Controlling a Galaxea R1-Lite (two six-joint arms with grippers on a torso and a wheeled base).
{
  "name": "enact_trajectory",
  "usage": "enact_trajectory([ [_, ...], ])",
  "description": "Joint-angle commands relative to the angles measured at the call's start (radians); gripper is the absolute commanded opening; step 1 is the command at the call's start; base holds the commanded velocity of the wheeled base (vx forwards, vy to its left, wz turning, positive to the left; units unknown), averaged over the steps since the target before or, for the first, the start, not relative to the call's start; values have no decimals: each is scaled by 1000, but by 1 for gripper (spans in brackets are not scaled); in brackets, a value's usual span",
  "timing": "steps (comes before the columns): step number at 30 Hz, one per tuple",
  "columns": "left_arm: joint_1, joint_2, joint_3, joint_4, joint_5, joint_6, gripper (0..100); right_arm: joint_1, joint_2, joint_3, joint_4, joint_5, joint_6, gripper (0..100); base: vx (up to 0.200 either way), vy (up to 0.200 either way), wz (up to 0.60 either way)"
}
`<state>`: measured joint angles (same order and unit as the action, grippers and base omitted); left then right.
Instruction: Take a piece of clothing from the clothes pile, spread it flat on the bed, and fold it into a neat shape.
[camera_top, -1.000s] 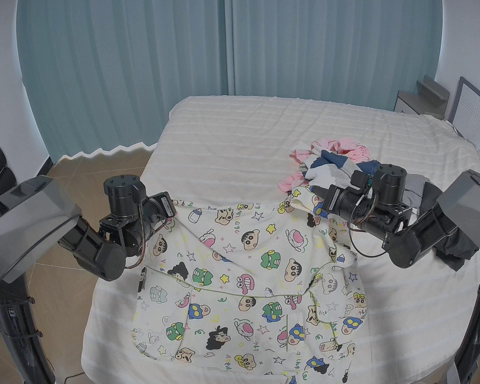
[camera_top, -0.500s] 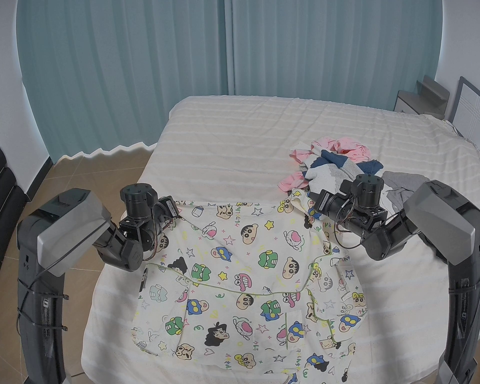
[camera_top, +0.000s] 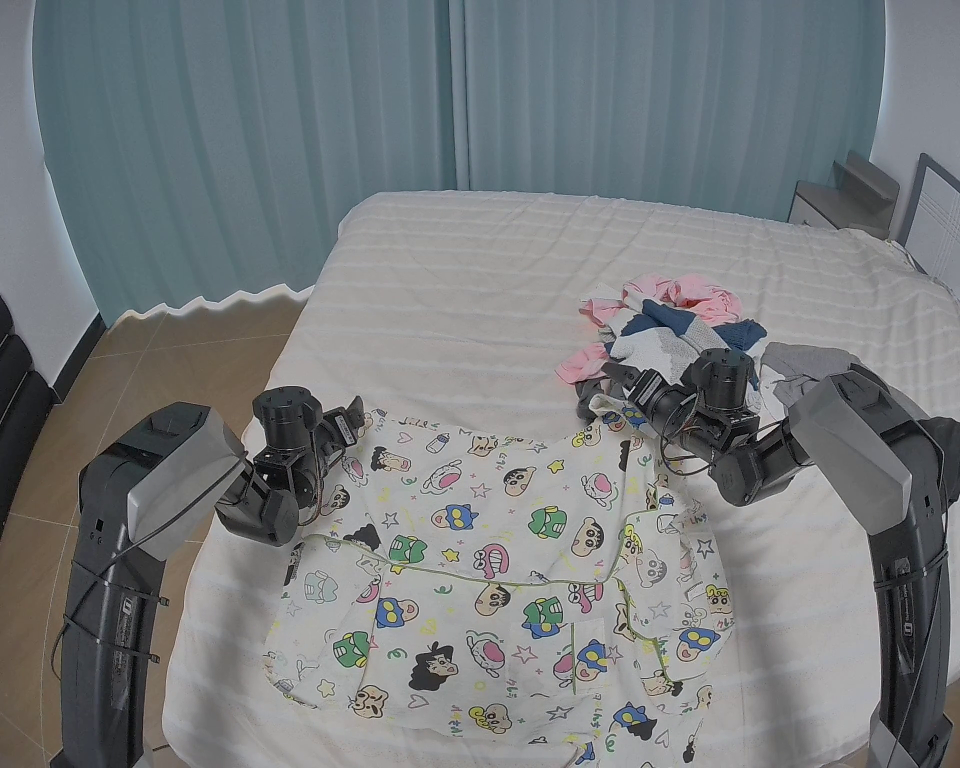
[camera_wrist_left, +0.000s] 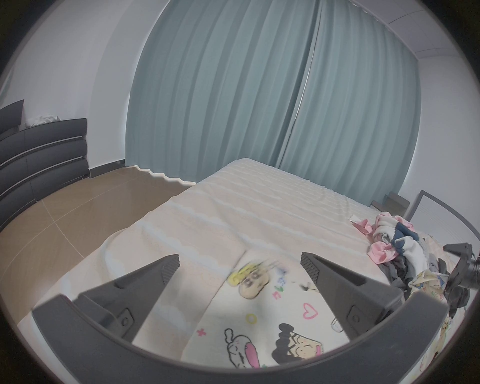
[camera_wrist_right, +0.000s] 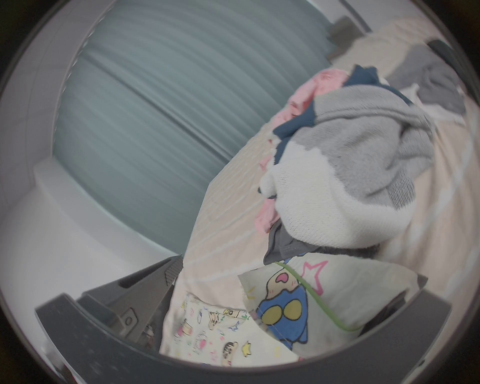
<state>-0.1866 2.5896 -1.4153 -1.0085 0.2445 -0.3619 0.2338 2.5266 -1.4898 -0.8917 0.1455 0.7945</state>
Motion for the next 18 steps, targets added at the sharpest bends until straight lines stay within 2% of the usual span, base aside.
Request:
enact_trajectory([
  [1, 24, 27, -25, -4, 6, 0, 100, -36, -22, -46, 88, 2, 144, 100, 0, 0, 0],
  [8, 49, -25, 1, -5, 12, -3, 100, -120, -6, -147, 123, -34, 221, 100, 0, 0, 0],
  [13, 64, -97, 68, -5, 4, -8, 100, -156, -12, -182, 131, -32, 345, 100, 0, 0, 0],
  [18, 67, -135, 124, -5, 1, -8, 100, -151, -19, -165, 169, -34, 351, 100, 0, 0, 0],
])
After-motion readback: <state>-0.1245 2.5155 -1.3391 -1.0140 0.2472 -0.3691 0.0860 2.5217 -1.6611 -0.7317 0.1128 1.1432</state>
